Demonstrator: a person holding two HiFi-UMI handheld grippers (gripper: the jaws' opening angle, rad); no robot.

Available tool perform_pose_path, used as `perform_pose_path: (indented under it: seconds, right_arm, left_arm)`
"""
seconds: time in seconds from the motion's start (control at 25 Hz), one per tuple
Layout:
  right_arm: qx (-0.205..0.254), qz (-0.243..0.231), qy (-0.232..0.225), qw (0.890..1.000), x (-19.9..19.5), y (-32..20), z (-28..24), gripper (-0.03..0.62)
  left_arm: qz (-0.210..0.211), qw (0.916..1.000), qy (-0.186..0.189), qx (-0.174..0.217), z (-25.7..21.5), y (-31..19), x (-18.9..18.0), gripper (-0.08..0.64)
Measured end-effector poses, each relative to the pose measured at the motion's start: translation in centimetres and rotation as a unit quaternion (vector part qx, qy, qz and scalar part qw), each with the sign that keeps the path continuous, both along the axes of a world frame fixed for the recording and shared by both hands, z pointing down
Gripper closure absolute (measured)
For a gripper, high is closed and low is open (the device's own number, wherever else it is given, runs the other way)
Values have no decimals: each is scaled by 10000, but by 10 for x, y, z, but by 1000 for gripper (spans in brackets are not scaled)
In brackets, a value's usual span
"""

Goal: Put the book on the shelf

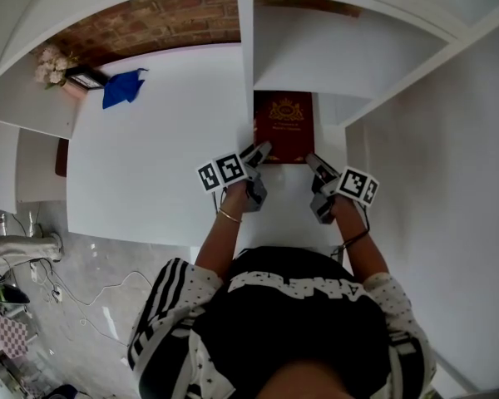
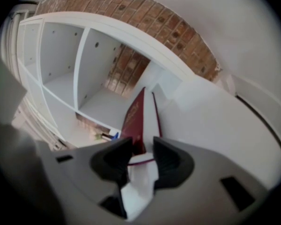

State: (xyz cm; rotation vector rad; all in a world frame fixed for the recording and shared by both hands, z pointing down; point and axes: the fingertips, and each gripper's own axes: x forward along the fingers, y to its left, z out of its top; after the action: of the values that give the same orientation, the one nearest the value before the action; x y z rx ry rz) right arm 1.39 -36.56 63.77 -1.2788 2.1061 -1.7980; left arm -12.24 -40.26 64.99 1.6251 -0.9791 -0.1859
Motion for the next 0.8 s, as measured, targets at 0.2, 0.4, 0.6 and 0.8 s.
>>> perform_pose_path:
  seconds: [0.2, 0.4, 0.6, 0.8]
  right_arm:
    - [72, 54, -43, 10000, 0, -8, -1, 440]
    - [145, 74, -48, 9999, -2, -18, -2, 446]
    - [95, 128, 36, 9999, -2, -25, -2, 451]
    - [159, 134, 11, 9998, -2, -30, -3, 453]
  left_arm:
    - [-135, 9999, 10, 33, -3, -5, -2, 281]
    - [15, 9999, -143, 33, -2, -6, -3, 281]
    - [-2, 9999, -132, 70, -4, -7, -7, 281]
    - [115, 9998, -153, 49, -5, -3, -6, 281]
